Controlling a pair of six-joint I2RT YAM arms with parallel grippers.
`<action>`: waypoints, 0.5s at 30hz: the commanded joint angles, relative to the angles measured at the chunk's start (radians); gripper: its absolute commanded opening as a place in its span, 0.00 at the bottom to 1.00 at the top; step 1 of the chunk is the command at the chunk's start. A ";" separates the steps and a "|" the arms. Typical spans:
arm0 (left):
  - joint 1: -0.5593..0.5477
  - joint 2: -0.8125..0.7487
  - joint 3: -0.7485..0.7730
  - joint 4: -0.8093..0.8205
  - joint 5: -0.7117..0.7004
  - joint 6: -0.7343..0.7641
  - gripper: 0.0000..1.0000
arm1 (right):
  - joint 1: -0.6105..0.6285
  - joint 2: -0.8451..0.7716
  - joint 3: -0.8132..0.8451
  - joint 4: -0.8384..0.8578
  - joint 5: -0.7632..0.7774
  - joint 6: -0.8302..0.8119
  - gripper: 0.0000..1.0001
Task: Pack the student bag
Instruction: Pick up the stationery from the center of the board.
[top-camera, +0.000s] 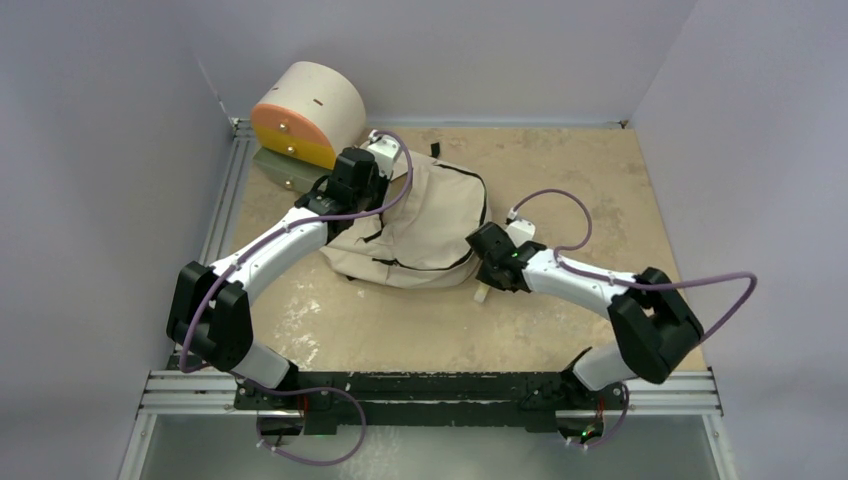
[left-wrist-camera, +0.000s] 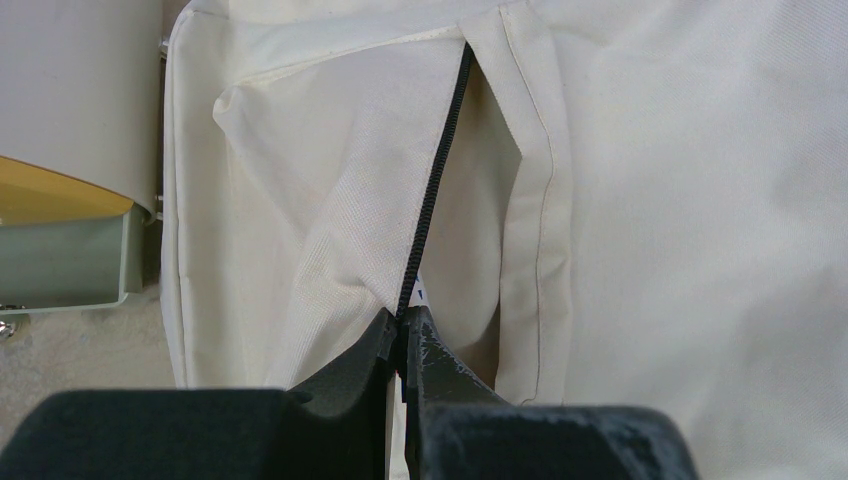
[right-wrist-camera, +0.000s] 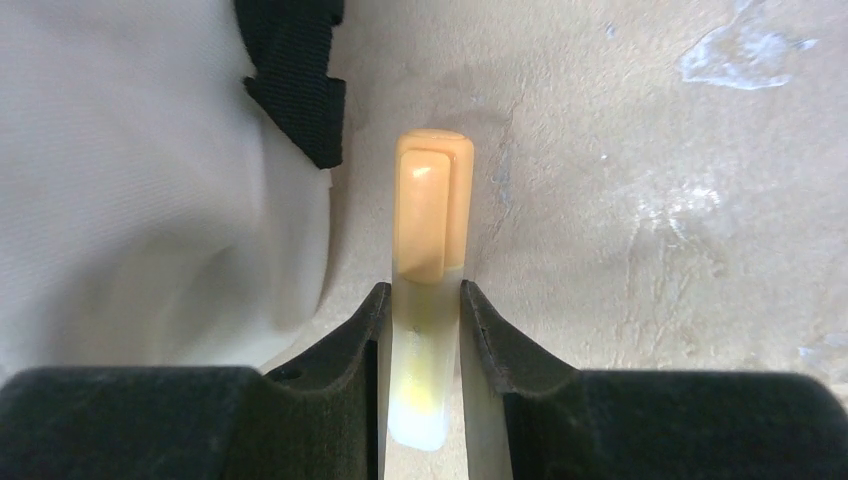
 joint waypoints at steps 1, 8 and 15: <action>0.001 -0.034 0.044 0.030 0.000 0.010 0.00 | -0.003 -0.109 0.020 -0.056 0.089 0.015 0.11; 0.001 -0.033 0.043 0.029 0.001 0.010 0.00 | -0.003 -0.209 0.089 -0.132 0.221 0.063 0.11; 0.001 -0.029 0.046 0.028 0.006 0.010 0.00 | -0.001 -0.266 0.242 -0.025 0.291 -0.078 0.10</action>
